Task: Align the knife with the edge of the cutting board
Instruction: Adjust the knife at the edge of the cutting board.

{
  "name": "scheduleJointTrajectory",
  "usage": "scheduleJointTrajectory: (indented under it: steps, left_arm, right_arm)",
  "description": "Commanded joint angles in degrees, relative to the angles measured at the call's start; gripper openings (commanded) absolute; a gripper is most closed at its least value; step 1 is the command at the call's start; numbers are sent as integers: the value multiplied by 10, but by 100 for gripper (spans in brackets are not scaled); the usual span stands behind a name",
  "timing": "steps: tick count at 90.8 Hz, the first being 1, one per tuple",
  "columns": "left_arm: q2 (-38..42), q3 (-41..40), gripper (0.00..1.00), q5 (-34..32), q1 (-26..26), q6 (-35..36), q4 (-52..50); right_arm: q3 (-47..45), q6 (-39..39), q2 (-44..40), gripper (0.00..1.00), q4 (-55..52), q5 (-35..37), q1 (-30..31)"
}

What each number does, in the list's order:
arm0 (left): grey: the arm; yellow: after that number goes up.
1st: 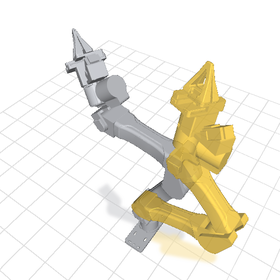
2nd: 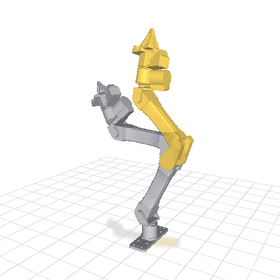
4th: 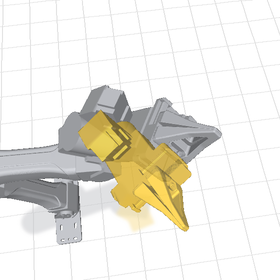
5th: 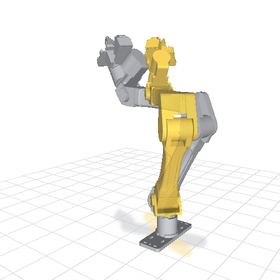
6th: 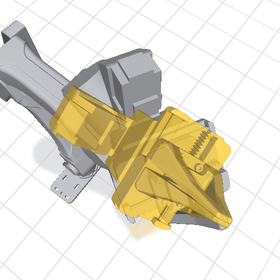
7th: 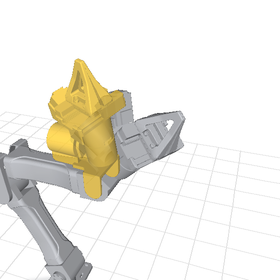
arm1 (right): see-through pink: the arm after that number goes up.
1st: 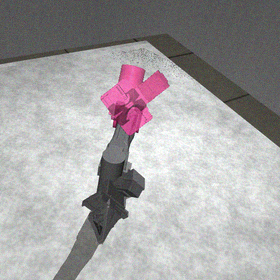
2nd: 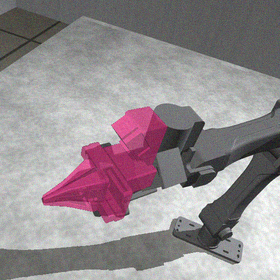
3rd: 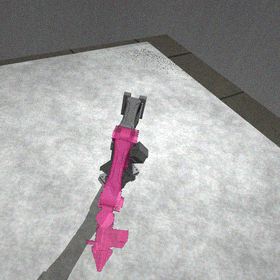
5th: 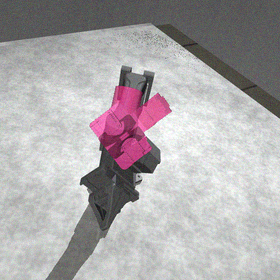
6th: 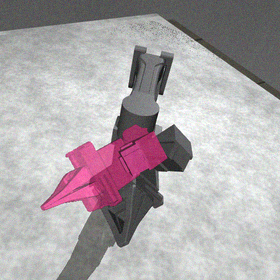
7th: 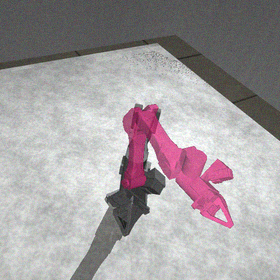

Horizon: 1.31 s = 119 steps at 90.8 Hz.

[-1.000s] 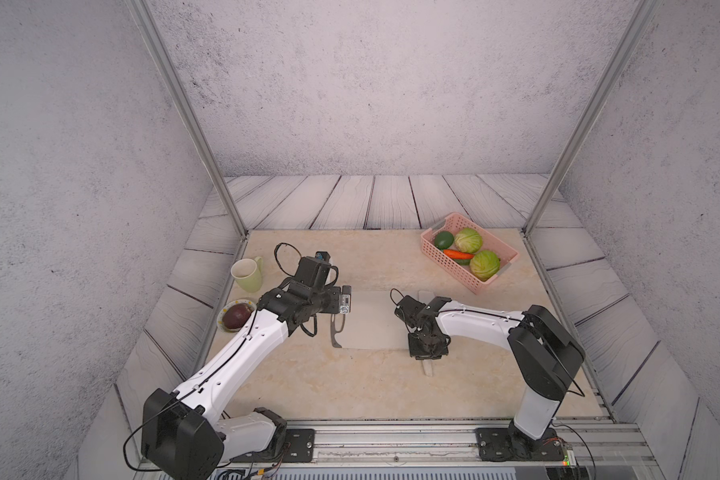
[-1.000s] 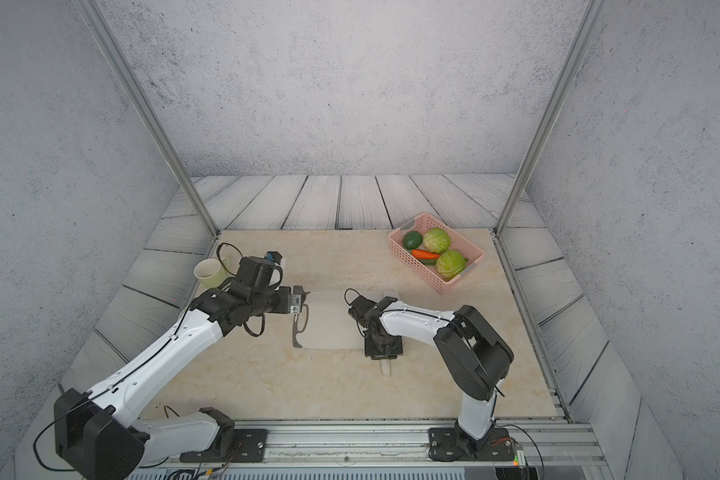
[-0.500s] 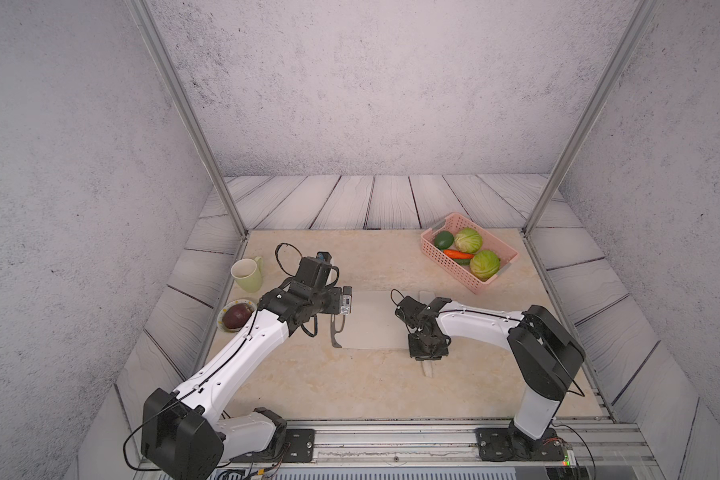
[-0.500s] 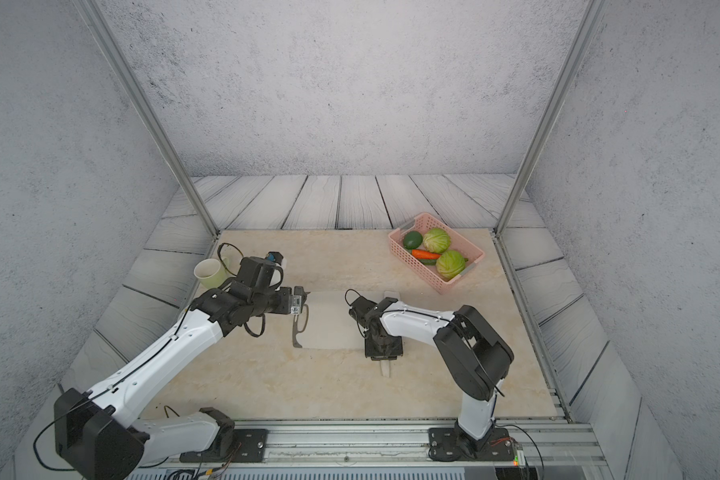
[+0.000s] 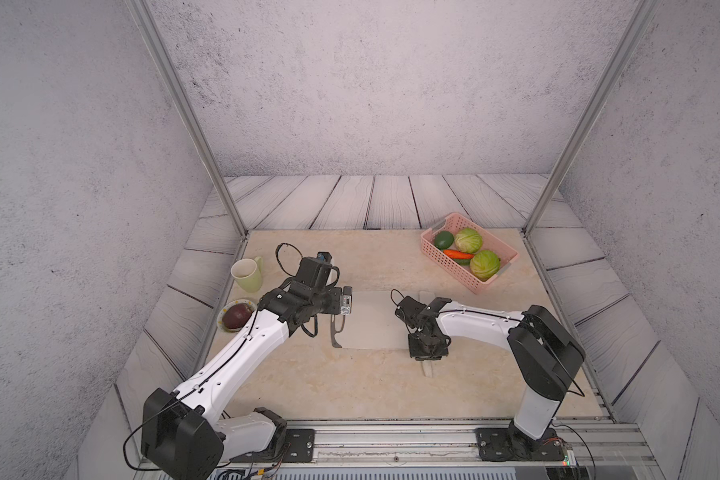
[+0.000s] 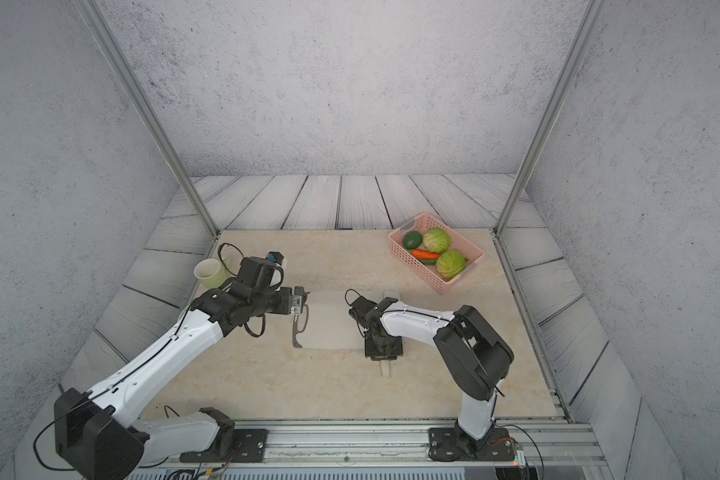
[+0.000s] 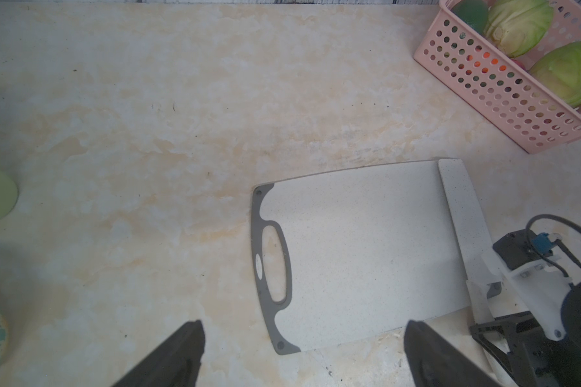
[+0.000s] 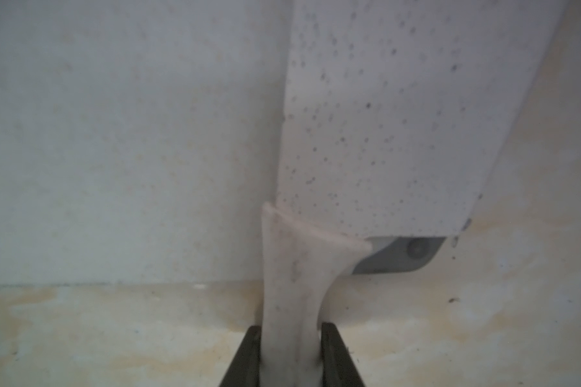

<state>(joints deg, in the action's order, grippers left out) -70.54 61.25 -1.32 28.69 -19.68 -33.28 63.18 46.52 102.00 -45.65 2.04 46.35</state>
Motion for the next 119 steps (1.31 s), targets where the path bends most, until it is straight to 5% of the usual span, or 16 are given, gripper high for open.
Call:
scheduleJointTrajectory:
  steps: [1,89,119]
  left_arm:
    - [1,13,98,-8,3,5,-12]
    - [-2,14,98,-10,5,6,-14]
    - [-1,15,98,-11,5,7,-13]
  right_arm:
    - [-8,2,-8,22,-6,2,3]
    - [-5,-9,-3,23,-8,6,2]
    - [-9,-14,-7,33,-7,6,3]
